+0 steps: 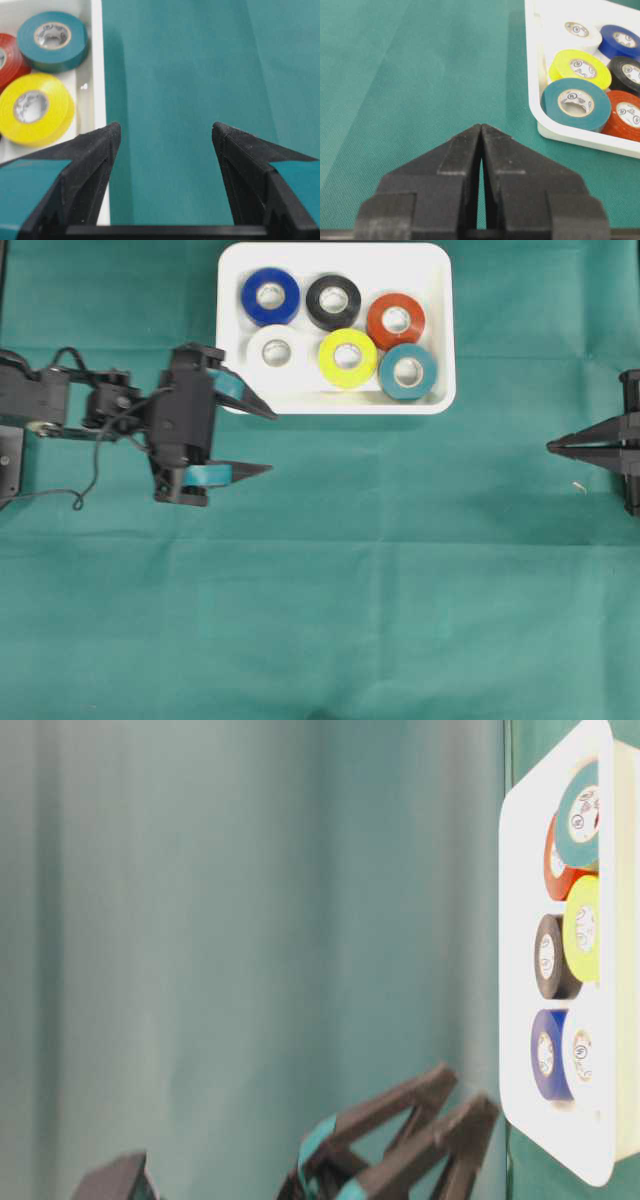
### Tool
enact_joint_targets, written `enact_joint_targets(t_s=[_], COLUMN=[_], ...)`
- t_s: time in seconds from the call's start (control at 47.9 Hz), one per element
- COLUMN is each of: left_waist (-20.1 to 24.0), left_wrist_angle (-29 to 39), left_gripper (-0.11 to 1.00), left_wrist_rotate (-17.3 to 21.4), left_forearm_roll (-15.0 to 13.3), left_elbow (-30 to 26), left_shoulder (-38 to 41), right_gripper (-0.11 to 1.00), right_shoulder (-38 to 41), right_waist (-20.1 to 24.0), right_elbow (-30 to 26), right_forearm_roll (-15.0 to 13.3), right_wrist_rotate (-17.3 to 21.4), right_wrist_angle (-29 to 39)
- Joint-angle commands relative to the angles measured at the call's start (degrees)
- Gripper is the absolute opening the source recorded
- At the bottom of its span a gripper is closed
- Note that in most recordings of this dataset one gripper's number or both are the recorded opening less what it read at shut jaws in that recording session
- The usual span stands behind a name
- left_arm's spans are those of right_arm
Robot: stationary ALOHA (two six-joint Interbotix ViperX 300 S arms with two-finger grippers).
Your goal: Put the tape into the white case with the left arm.
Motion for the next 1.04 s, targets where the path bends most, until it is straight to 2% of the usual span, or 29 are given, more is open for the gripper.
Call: enact_joint_targets(t_s=[0.0,0.292,0.71,1.023], left_waist=[-0.2,-0.2,0.0,0.4], left_wrist_angle=[-0.8,-1.1,-1.1,-1.1], left_gripper=[0.73,0.72,0.72,0.72], left_wrist_rotate=[-0.2,-1.2,-1.7,-4.8], left_forearm_roll=[-0.2,-0.2,-0.2,-0.2], left_elbow=[1.3,6.9,15.7,22.4], left_shoulder=[-3.6,-9.5,-22.1,-32.0], right_gripper=[-0.09,-0.09,-0.09,-0.09], right_shoulder=[0.4,0.4,0.4,0.4], right_waist=[-0.1,-0.1,-0.1,-0.1], right_elbow=[-0.5,-0.4,-0.5,-0.5], right_forearm_roll=[-0.1,-0.1,-0.2,-0.2], right_wrist_rotate=[0.0,-0.1,0.0,-0.1], right_wrist_angle=[-0.4,-0.4,-0.4,-0.4])
